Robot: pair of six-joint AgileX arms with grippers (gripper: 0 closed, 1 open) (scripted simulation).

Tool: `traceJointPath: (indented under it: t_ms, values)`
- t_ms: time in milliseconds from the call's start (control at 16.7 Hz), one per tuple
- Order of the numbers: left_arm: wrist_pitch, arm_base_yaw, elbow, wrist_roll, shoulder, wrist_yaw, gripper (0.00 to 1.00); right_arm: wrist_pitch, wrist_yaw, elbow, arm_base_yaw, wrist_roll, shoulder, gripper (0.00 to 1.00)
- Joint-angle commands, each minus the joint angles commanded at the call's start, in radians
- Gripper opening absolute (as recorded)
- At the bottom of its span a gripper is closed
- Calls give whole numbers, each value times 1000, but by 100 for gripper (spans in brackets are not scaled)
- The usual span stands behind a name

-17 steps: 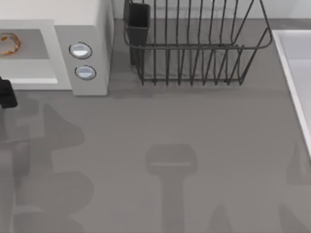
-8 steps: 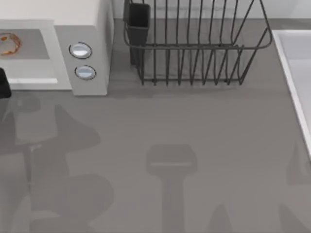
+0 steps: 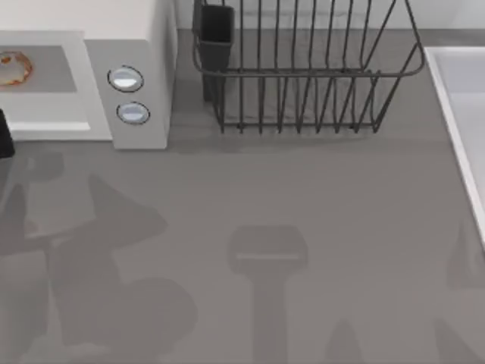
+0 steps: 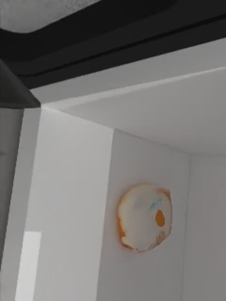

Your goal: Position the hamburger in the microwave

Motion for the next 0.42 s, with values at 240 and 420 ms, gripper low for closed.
traceJointPath:
  t_ms: [240, 420]
  values:
    - [-63, 0, -3, -1, -36, 0, 100, 0, 0, 0, 0, 0, 0, 100]
    - [-73, 0, -4, -1, -41, 0, 100, 0, 0, 0, 0, 0, 0, 100]
